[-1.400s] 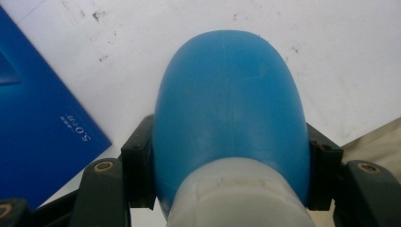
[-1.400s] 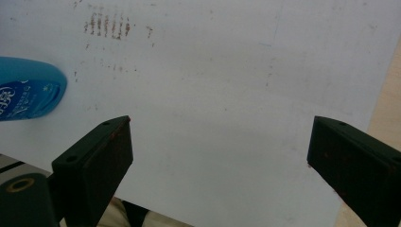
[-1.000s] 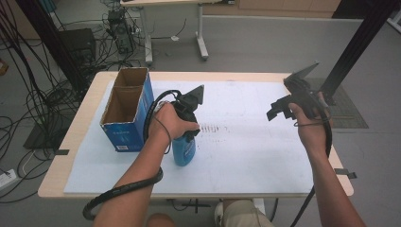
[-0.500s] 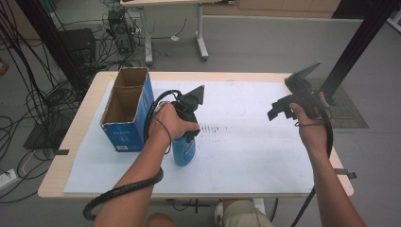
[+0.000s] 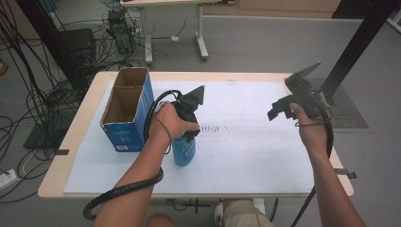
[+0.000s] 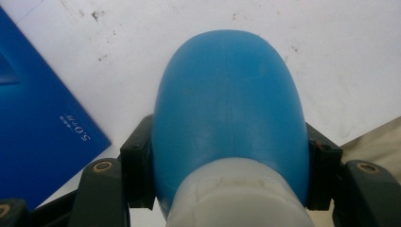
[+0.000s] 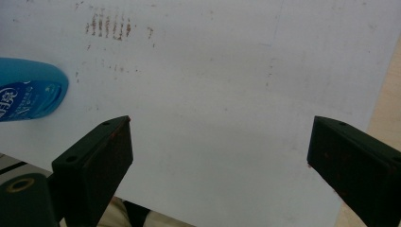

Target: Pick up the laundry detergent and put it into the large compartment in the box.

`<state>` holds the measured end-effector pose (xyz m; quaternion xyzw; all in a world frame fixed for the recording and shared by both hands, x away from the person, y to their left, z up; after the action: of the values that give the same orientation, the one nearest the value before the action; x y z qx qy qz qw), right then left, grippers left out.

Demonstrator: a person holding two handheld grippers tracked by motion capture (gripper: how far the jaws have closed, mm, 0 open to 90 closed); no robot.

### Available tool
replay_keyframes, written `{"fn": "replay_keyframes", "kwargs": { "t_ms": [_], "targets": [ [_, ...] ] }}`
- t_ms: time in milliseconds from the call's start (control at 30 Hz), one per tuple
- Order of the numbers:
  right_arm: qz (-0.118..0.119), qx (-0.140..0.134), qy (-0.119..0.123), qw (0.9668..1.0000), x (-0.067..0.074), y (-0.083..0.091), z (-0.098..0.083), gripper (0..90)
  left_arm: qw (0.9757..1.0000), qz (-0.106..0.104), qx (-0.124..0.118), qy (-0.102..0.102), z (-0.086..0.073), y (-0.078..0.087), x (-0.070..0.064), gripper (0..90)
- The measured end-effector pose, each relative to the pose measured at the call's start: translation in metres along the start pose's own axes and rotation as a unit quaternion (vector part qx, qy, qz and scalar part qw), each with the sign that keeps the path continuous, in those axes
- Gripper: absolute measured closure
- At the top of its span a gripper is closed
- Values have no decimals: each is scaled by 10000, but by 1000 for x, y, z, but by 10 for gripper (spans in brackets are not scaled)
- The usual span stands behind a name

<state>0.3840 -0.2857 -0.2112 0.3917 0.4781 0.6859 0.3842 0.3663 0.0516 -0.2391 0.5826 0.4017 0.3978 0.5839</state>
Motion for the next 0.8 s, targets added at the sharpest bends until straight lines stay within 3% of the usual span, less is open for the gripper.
{"fn": "replay_keyframes", "kwargs": {
  "t_ms": [600, 800],
  "targets": [
    [-10, 21, 40, 10000, 3, -1, 1, 76, 10000, -2, 59, -12, 1, 1, 0, 376],
    [-17, 34, 29, 10000, 2, -2, 2, 76, 9999, -134, -26, 44, 1, 19, 4, 376]
  ]
}}
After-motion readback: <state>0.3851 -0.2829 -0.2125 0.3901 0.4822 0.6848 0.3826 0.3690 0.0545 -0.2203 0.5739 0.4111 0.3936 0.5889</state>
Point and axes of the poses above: each handheld gripper's, and its own axes: y roughly backward along the jaws, z roughly out of its top, x roughly to its left, the point moved 8 cm from there along -y, roughly forward along the jaws, and after that the axes turned 11 degrees about y, right-handed, at the moved point
